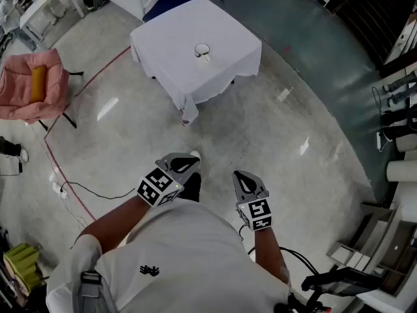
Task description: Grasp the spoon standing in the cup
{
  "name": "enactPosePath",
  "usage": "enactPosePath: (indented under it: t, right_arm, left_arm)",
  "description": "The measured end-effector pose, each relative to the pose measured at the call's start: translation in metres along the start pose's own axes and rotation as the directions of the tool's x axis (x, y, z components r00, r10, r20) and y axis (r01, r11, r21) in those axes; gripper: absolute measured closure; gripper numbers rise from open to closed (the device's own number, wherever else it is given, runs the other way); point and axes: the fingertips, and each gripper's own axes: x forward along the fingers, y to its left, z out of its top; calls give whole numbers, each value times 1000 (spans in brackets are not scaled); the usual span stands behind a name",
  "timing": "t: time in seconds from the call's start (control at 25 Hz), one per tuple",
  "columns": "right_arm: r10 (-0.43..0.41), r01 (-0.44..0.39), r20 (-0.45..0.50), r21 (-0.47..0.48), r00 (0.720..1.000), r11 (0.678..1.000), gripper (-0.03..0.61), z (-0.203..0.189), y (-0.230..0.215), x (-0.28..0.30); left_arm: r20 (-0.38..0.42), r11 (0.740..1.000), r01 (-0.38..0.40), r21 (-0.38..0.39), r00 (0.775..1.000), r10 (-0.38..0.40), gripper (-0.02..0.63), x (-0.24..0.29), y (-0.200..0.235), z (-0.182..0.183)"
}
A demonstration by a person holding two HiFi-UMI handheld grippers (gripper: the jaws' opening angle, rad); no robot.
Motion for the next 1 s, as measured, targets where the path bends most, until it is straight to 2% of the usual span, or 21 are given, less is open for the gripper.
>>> enactPosePath:
  t: [0.2,0.36,0.48,0.68,0.76,0.8,1.0]
  right_arm:
    - [-18,17,-32,-37,999,999,572,79,-37,103]
    - [-13,8,-55,-95,998,995,572,136,-107,172]
    - [10,-14,-44,-106,999,994,572,167,-156,216]
    - [120,-128,-52,-186,991,974,571,209,-213,312]
    - [180,-189,-63,-227,982,955,569,225,-243,353]
    - [210,-221,-69,-254,975,942,547,232,-260,373]
    - [324,-334,-94,-393,941,857,513,273,-347,475]
  left_arm:
    - [50,1000,10,-14,999,-9,601,22,132,63]
    - [117,1000,13,3,993,-13,601,57,212,128]
    - [121,999,-36,3,992,35,601,83,263,158]
    - [135,988,-133,-80,981,143,601,108,353,177]
    - [135,971,-202,-127,966,219,601,123,391,185]
    - [135,958,-244,-151,955,265,601,132,411,190]
    - [128,872,-416,-258,880,457,601,174,515,231]
